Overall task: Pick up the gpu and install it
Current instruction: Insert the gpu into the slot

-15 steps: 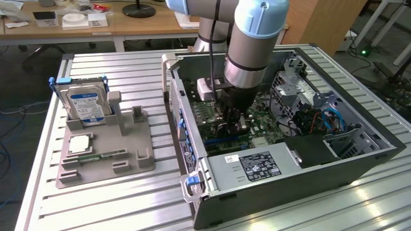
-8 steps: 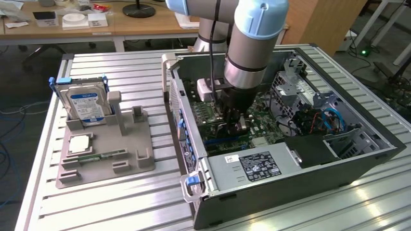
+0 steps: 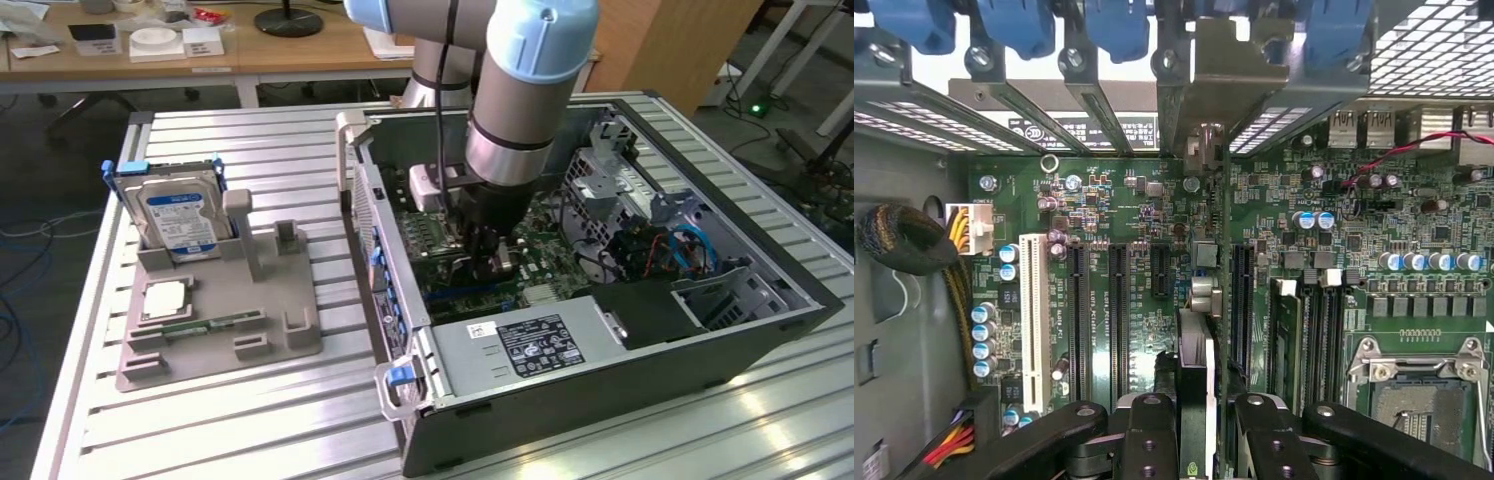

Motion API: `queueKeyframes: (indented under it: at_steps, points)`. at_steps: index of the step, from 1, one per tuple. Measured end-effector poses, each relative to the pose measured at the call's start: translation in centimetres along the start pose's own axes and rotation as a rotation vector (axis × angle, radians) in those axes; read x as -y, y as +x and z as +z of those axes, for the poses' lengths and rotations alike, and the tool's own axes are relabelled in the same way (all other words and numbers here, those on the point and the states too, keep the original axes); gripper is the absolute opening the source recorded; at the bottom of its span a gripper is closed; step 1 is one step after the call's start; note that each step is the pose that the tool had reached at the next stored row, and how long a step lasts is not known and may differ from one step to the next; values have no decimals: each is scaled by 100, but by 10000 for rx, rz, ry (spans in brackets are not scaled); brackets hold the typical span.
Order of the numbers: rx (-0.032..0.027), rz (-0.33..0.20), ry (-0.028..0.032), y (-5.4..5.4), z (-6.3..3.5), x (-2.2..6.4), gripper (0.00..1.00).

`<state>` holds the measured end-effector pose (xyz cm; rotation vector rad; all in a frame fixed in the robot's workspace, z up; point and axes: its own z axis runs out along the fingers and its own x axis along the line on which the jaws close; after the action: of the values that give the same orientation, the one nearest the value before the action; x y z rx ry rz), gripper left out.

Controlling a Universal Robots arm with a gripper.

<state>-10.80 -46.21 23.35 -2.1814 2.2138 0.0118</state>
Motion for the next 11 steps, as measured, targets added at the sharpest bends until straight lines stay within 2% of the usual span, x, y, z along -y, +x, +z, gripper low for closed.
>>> queueKeyframes:
  at_steps: [11]
  points:
    - [2,0,1,0,20,-1,27]
